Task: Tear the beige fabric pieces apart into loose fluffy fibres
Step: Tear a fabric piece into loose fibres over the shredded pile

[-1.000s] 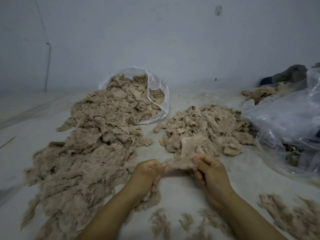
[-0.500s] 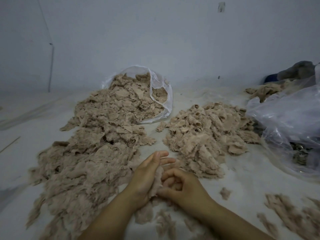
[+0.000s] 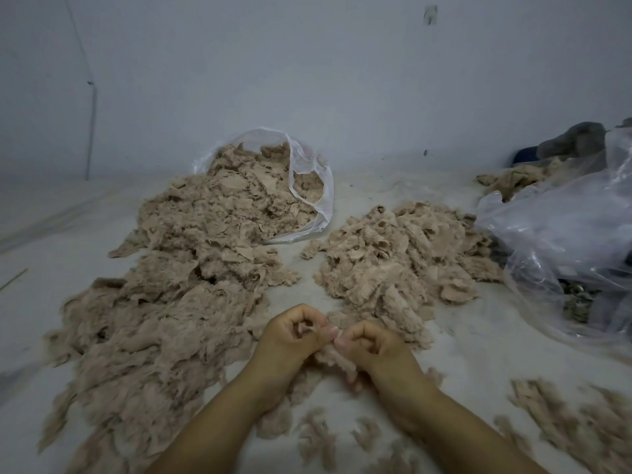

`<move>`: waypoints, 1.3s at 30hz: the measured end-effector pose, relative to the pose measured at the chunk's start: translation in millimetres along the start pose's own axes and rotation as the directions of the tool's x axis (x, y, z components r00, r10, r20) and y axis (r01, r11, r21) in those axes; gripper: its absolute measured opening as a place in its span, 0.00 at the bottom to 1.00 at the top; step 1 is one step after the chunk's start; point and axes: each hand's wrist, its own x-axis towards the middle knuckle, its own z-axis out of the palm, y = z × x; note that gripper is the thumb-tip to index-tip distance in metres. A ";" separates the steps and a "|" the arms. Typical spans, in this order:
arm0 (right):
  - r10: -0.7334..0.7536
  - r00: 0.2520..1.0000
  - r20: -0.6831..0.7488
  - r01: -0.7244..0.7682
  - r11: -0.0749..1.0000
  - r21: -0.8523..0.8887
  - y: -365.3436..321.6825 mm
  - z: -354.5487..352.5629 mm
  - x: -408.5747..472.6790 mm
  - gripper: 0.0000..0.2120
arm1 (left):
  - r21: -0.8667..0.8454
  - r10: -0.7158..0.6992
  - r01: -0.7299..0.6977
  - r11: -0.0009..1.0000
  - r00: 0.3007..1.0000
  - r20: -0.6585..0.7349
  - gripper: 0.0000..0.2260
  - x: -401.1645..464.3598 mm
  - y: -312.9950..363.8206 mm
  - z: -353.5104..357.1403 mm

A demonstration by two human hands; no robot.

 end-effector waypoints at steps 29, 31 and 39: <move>-0.285 0.950 0.128 0.313 0.861 -0.402 -3.9 -11.6 -5.3 0.13 | -0.101 -0.222 0.209 0.973 0.963 -0.149 0.04 1.0 15.5 -9.9; -0.279 0.960 0.018 0.263 0.881 -0.394 -3.7 -11.0 -3.2 0.16 | 0.036 -0.170 0.173 0.984 0.982 -0.079 0.08 -2.5 12.3 -2.9; -0.195 0.981 -0.015 0.184 0.943 -0.278 5.5 -8.9 1.1 0.04 | 0.041 -0.165 0.167 0.985 0.985 -0.046 0.17 -4.3 11.5 3.8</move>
